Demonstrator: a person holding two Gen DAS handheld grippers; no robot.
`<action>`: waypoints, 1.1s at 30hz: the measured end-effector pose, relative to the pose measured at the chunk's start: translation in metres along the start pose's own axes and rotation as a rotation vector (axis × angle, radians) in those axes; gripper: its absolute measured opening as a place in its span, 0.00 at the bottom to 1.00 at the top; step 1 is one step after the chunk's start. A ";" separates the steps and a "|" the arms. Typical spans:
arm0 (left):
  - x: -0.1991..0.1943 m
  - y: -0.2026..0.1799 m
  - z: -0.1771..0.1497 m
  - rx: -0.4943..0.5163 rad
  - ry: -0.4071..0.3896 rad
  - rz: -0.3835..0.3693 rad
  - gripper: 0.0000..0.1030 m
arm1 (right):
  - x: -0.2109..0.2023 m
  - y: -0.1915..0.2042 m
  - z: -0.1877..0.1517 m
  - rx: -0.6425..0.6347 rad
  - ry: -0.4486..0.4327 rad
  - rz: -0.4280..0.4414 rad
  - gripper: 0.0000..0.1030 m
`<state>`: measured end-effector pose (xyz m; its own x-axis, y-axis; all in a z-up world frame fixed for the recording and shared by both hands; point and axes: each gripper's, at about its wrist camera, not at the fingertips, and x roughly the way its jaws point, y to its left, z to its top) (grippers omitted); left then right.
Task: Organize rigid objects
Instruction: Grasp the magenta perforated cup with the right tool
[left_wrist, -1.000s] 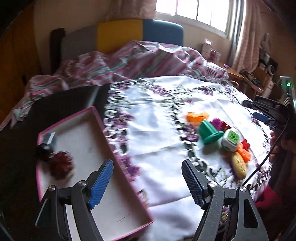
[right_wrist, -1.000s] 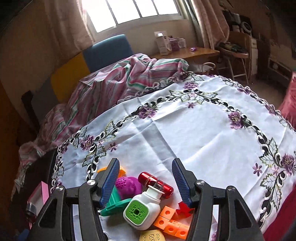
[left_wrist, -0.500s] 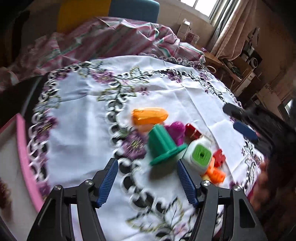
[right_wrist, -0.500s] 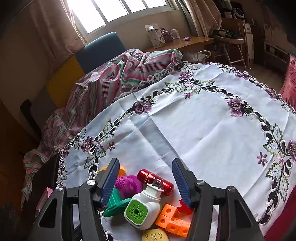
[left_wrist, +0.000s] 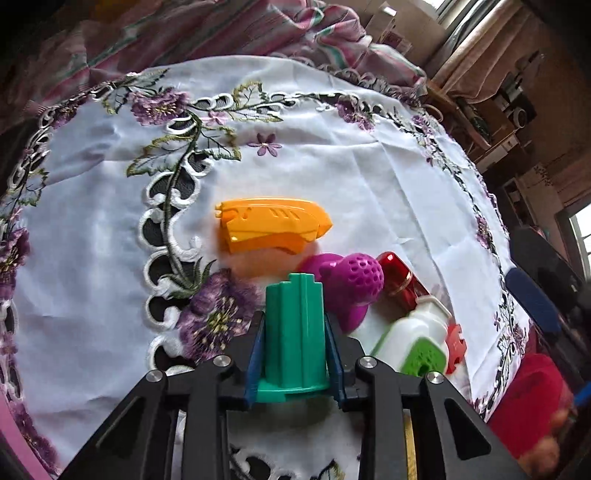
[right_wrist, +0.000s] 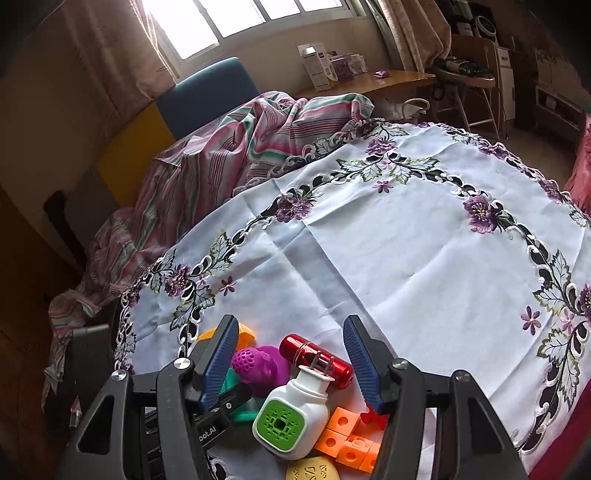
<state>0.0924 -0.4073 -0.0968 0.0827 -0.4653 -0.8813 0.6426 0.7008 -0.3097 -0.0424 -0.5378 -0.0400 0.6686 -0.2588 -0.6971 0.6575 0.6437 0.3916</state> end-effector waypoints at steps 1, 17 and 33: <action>-0.006 0.003 -0.004 0.004 -0.010 0.000 0.29 | 0.000 0.001 0.000 -0.006 -0.002 0.000 0.58; -0.056 0.052 -0.082 0.050 -0.112 0.104 0.30 | 0.030 0.051 -0.026 -0.261 0.147 0.013 0.56; -0.051 0.053 -0.084 0.054 -0.129 0.114 0.29 | 0.101 0.080 -0.038 -0.452 0.283 -0.144 0.31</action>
<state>0.0579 -0.3015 -0.0985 0.2523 -0.4522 -0.8555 0.6630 0.7247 -0.1875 0.0641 -0.4851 -0.1021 0.4225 -0.2037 -0.8832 0.4792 0.8773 0.0270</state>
